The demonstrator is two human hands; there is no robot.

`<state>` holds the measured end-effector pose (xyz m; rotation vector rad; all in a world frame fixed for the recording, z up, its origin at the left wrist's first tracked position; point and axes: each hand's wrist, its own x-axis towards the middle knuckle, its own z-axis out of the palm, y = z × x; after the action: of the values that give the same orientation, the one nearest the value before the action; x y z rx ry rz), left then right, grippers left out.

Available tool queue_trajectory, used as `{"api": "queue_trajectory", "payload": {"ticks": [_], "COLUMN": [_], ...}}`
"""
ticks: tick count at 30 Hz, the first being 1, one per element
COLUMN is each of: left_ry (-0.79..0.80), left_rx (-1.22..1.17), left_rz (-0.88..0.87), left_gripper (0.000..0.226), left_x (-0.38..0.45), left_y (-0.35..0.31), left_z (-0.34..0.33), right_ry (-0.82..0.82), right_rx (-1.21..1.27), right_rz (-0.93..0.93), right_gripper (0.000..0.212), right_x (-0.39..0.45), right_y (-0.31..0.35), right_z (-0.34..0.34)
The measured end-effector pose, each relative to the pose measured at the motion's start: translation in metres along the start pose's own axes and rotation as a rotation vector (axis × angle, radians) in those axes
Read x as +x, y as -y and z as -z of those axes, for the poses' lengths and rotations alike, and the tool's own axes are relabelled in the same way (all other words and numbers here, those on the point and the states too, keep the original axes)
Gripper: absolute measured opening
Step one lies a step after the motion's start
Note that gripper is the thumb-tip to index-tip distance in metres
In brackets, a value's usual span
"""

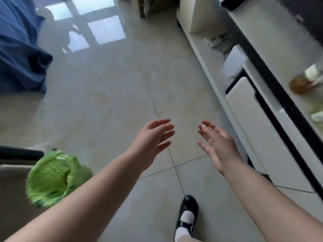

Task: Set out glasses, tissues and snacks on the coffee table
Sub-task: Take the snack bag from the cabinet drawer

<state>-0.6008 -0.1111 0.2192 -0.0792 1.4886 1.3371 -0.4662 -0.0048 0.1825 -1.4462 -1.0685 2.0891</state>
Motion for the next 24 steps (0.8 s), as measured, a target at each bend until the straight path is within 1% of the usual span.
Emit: {"api": "queue_trajectory", "payload": {"ticks": [4, 7, 10, 16, 18, 20, 22, 24], "left_ry": [0.099, 0.13, 0.163, 0.209, 0.225, 0.251, 0.319, 0.387], "left_rx": [0.112, 0.159, 0.209, 0.369, 0.461, 0.593, 0.765, 0.971], "left_rz": [0.077, 0.128, 0.169, 0.227, 0.228, 0.211, 0.165, 0.076], "left_gripper": [0.018, 0.017, 0.015, 0.014, 0.014, 0.013, 0.014, 0.022], "left_x": [0.021, 0.035, 0.054, 0.115, 0.142, 0.169, 0.196, 0.217], "left_y": [-0.03, -0.04, -0.042, -0.031, -0.024, -0.017, -0.007, 0.002], "left_z": [-0.109, -0.165, -0.207, -0.25, -0.263, -0.276, -0.29, -0.301], "right_ry": [-0.15, -0.265, -0.359, -0.491, -0.526, -0.566, -0.619, -0.67], "right_rx": [0.082, 0.087, 0.091, 0.15, 0.159, 0.141, 0.096, 0.031], "right_rz": [-0.011, -0.058, -0.1, -0.184, -0.194, -0.196, -0.183, -0.188], "right_gripper": [0.013, 0.013, 0.013, 0.014, 0.015, 0.019, 0.029, 0.038], "right_x": [0.007, 0.01, 0.021, 0.053, 0.066, 0.079, 0.096, 0.11], "right_y": [0.061, 0.083, 0.092, 0.085, 0.08, 0.076, 0.07, 0.065], "right_z": [0.082, 0.127, 0.161, 0.197, 0.204, 0.208, 0.214, 0.219]}}
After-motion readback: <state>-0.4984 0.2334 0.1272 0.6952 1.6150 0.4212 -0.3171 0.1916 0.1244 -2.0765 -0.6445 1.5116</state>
